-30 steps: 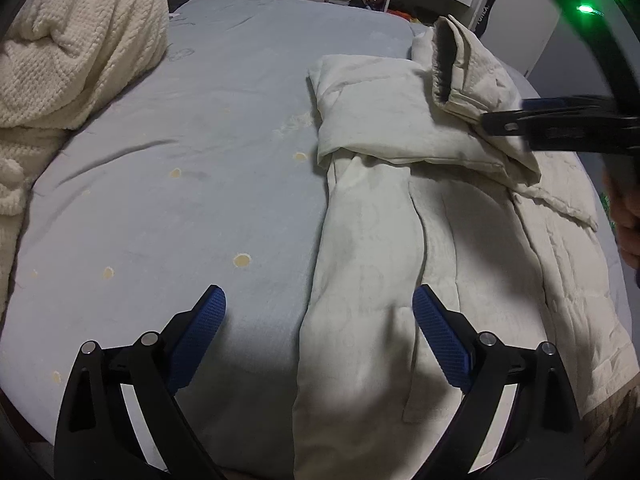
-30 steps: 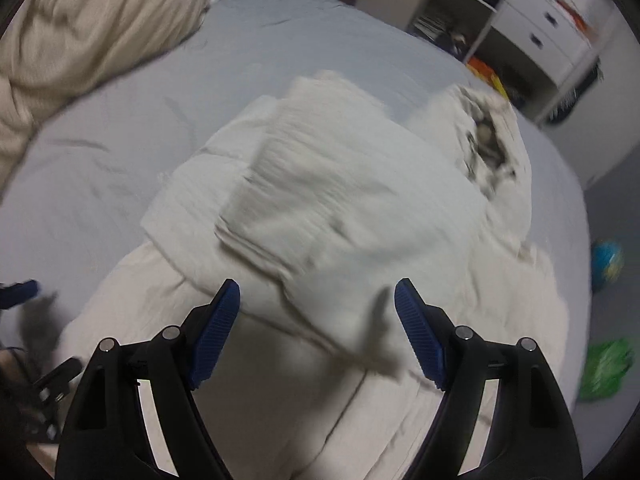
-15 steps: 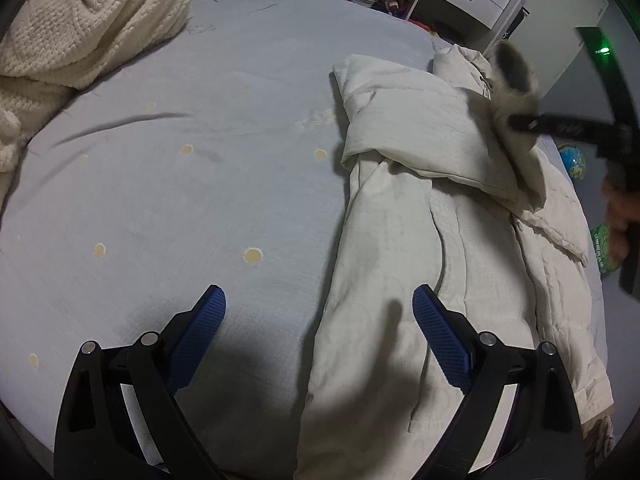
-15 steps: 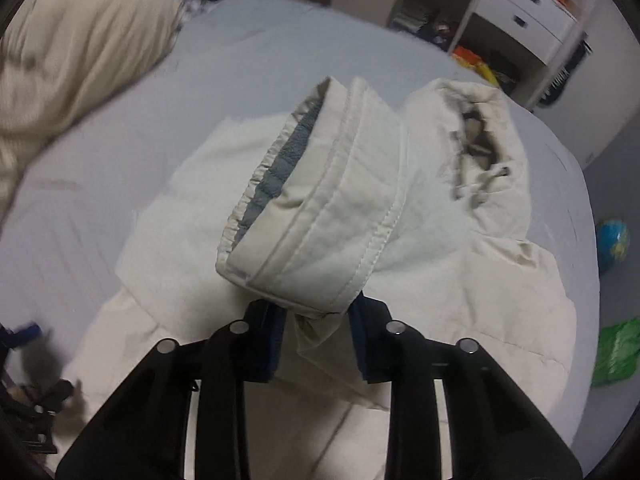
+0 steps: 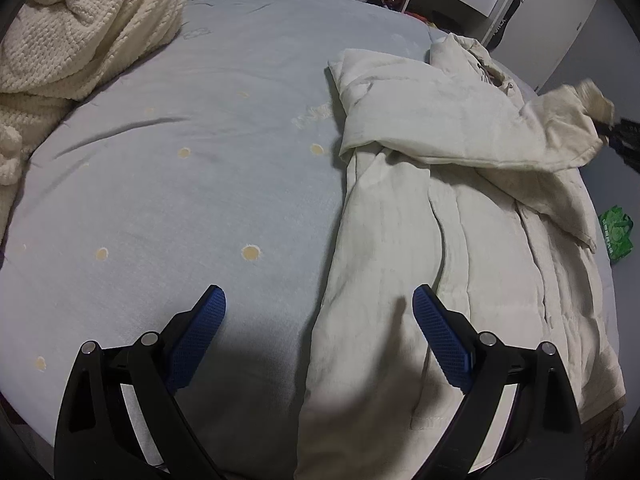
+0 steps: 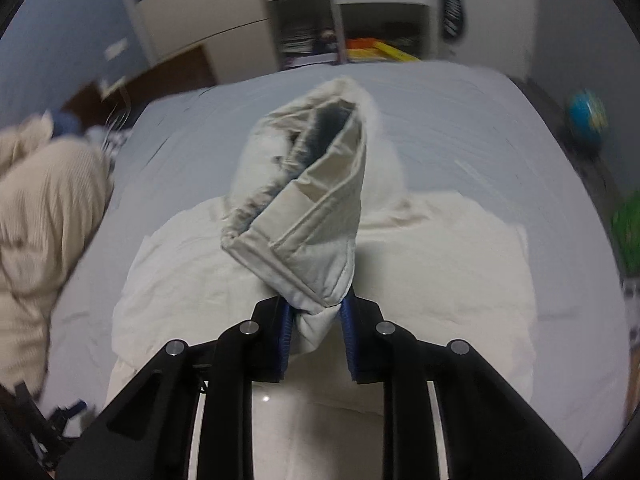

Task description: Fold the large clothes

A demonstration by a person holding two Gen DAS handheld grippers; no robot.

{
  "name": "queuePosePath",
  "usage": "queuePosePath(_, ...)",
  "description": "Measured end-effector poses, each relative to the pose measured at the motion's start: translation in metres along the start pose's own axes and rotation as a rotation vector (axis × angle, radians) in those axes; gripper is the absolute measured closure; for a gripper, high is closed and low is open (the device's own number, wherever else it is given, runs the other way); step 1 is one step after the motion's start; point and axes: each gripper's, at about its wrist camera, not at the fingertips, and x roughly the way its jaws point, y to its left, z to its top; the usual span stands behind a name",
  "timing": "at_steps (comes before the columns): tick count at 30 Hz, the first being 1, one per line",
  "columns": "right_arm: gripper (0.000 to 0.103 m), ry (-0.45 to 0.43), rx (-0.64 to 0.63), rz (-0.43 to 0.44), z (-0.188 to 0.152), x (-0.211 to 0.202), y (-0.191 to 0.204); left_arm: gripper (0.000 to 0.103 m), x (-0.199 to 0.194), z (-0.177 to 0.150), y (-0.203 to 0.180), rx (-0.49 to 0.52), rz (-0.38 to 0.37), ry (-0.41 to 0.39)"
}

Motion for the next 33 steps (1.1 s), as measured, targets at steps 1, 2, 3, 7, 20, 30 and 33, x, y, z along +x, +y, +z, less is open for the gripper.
queuePosePath(1,0.086,0.001,0.021,0.003,-0.002,0.000,-0.008,0.012,0.000,0.000,0.000,0.002,0.000,0.000)
queuePosePath(2,0.086,0.004,0.044,0.004,-0.005,0.000,-0.018,0.012,0.000,0.000,-0.001,0.006,0.002,-0.001)
queuePosePath(3,0.086,0.006,0.059,0.004,-0.009,0.001,-0.025,0.012,0.000,0.000,-0.001,0.008,0.002,-0.001)
queuePosePath(7,0.086,0.017,0.139,0.004,-0.028,0.011,-0.051,0.012,0.000,-0.001,-0.003,0.019,0.009,0.001)
queuePosePath(20,0.056,0.130,0.534,0.147,-0.101,0.049,-0.144,0.012,0.006,-0.004,-0.018,0.101,0.066,0.036)
queuePosePath(30,0.055,0.104,0.594,0.161,-0.137,0.014,-0.188,0.012,0.006,-0.007,-0.023,0.119,0.084,0.033)
queuePosePath(33,0.055,0.109,0.563,0.151,-0.152,0.003,-0.194,0.012,0.006,-0.007,-0.023,0.117,0.085,0.030)
